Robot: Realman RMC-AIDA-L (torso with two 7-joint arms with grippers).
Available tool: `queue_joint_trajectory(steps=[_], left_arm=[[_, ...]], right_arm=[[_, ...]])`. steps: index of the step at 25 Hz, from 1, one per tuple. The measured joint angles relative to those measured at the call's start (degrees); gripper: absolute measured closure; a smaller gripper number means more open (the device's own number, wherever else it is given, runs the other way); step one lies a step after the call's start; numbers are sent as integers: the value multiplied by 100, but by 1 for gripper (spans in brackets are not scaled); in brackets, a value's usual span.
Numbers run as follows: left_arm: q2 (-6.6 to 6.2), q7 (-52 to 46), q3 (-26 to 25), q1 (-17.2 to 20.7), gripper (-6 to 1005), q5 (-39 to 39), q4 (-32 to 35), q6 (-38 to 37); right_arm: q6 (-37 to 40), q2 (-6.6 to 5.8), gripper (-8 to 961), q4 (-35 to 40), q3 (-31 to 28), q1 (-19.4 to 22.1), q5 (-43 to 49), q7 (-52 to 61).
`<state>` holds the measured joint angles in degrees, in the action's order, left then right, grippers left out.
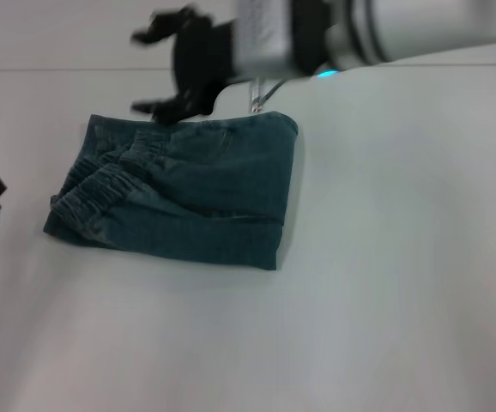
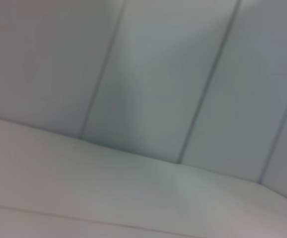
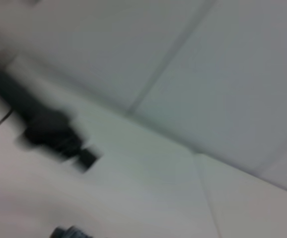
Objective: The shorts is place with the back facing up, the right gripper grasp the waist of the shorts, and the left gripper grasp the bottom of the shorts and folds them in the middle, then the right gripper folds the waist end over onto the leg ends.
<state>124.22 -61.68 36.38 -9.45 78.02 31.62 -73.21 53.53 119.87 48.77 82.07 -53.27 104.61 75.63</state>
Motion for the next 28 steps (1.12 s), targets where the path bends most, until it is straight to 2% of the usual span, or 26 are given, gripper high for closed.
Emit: queue_joint_trajectory(steps=[4,6,11,15,20,22,28], left_arm=[[-26,40,-14,-35,986,257,56,-383],[-31,36,-18,-41,940,410,111,-587],[-99,-314,-25,-118,791,1002,303,-1098],[-198,-732,-66,-290,632,1782,413,-1362],[-255,-844,-99,-475,390,2539,422,-1716],[-254,-809,-100,-490,333,2623,425,-1700],[-260,-730,-163,-492,163,2722,431,-1690]], right_arm=[[439,-18,145,844,-355,1167,-293,975],[819,-28,57,1070,-604,1654,-452,1340],[1981,-26,38,1129,-1280,2567,-896,1486],[2341,2,31,1132,-1419,3237,-998,1100],[2466,18,29,1022,-1433,3816,-1033,489],[2507,25,29,809,-1443,4083,-1223,-48],[2676,3,30,258,-1599,4260,-1433,-749]])
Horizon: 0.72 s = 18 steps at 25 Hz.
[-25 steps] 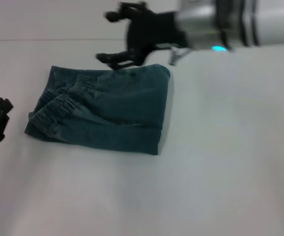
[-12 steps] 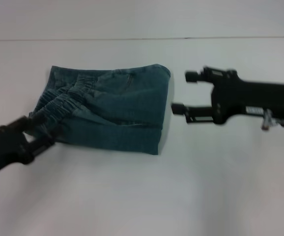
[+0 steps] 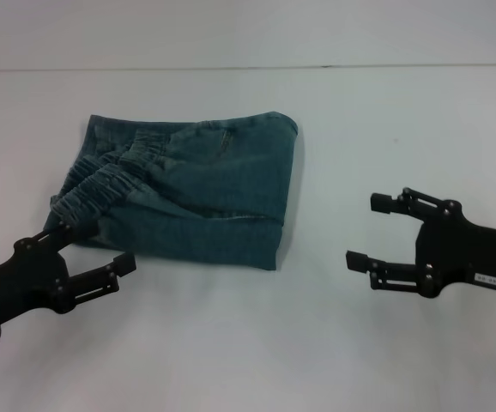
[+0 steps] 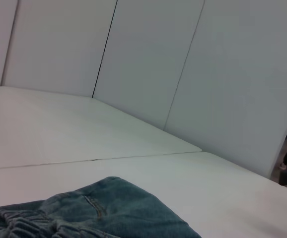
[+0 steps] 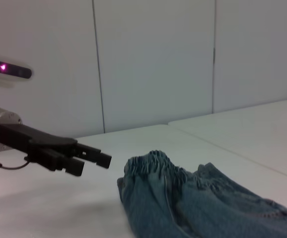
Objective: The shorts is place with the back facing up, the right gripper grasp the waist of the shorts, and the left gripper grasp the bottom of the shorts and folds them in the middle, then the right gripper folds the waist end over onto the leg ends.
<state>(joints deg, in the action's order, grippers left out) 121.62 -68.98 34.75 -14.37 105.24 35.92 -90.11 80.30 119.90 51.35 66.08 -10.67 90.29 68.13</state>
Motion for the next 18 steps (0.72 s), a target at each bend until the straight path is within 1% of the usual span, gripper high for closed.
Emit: queue_joint_trajectory(steps=[6,18], left_arm=[[1,71,7,-31,98,132,0,3],[32,219,49,-47,99,169,-32,48]], right_arm=[[151,6,31,-350,-270,61,-4,-487],[166,-2,33,-670,-384,11,-3,-836]])
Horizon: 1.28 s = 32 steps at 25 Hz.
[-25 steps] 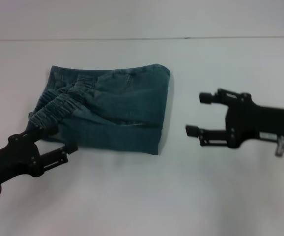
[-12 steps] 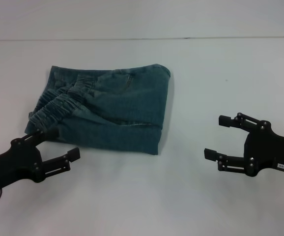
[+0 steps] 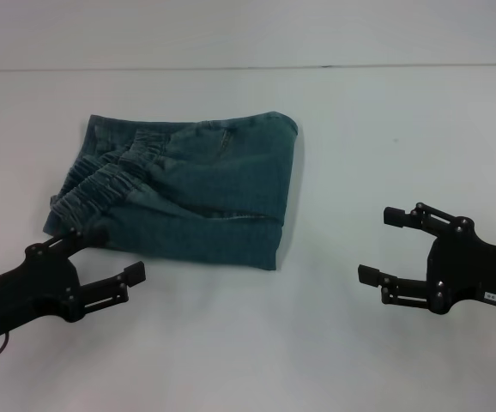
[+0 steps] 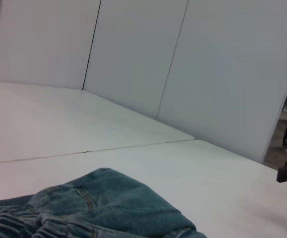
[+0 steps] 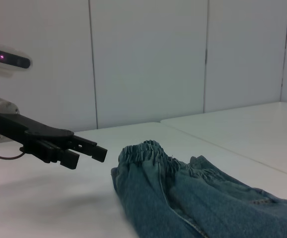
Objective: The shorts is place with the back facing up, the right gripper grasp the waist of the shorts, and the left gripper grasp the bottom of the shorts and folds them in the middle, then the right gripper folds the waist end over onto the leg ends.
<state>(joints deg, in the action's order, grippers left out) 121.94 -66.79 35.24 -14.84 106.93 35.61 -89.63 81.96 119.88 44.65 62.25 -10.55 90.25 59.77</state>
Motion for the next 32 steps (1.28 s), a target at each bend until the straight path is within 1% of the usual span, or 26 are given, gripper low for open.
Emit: queue_joint_trajectory(steps=[17,27,32], left_arm=[[23,8,1,-25,98,65,19,58],[23,8,-13,-31,97,104,16,117],[23,7,-6,-28,98,110,2,183]], right_arm=[[-17,9,38,-27,-3,-10,1,-27],[4,0,38,-238,-10,-64,1,-135],[5,-1,38,-361,-116,-81,1,-190]])
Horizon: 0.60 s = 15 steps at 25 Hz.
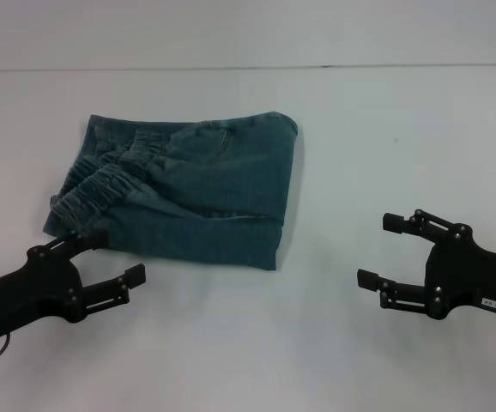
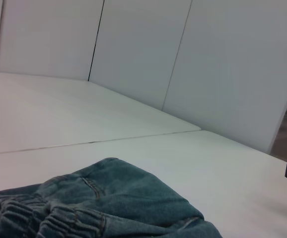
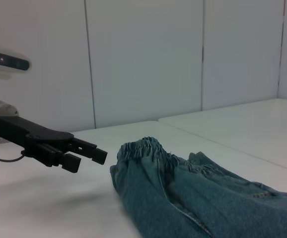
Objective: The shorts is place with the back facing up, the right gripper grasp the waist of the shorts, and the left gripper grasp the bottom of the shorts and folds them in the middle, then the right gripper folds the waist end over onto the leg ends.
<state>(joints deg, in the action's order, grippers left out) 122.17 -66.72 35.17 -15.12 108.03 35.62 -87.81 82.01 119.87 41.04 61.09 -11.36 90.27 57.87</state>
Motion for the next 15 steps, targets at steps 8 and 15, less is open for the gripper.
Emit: queue_joint_trajectory(steps=[8,15], left_arm=[[-5,-2,-21,20,98,17,-10,1],[-16,-44,-33,14,98,90,1,1]], right_arm=[[43,0,38,-41,-27,-37,-9,-83],[50,1,38,-125,-12,-149,-10,-127]])
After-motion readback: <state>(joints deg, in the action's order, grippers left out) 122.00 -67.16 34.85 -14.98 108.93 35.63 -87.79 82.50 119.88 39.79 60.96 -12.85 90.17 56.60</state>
